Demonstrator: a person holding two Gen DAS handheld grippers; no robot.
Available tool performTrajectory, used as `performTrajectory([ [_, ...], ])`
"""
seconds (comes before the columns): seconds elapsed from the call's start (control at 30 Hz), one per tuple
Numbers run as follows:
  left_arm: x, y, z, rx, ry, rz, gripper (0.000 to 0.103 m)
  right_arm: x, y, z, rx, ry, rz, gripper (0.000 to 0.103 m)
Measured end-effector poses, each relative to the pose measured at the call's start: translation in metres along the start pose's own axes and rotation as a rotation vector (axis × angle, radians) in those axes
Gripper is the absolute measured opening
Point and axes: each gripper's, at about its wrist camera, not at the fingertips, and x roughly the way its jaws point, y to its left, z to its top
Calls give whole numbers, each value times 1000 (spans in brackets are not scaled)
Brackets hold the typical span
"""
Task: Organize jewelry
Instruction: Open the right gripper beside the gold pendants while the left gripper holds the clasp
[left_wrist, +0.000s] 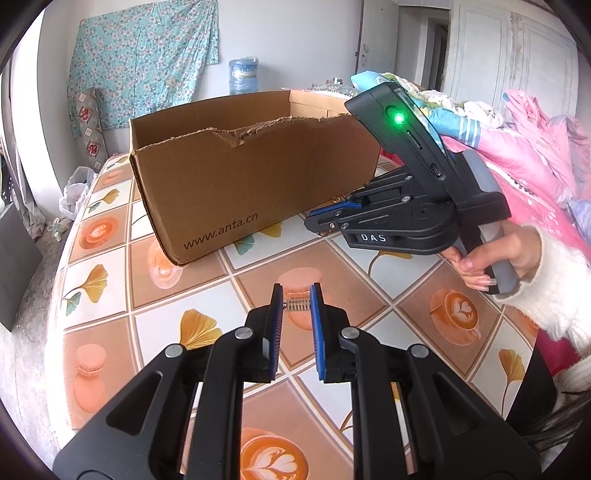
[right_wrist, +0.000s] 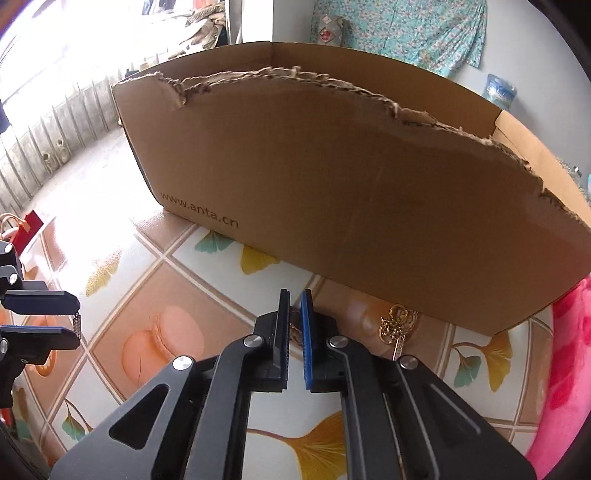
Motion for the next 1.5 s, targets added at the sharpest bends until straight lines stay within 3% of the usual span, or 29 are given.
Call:
performTrajectory([
  [0.27,-8,-4,5,5,-14,-4,14,-13,6,-17,26,-5,57,5],
  [0.43,-10,-8,7,13,-14,0,14,-47,10,-27,3,-70,41,5],
  [0.77,-17,-16,12,31,-32,-12,14,-106,-29,-45,97,-130,96,5],
  [1.0,-9,-16,14,15,-31,-17,14,-51,-18,-31,24,-52,132,11],
  [1.07,-6,-16,12,9,-33,-17,14,-30,-14,-25,38,-31,143,34],
  [1.13,-2,-16,10,5,-25,-17,14,-12,-11,-21,62,-12,129,42],
  [1.27,3,-13,4,8,-6,-12,14,8,-7,-19,113,9,68,42],
  [1.5,-2,-9,4,19,-33,2,14,13,8,-18,208,-32,-51,38],
])
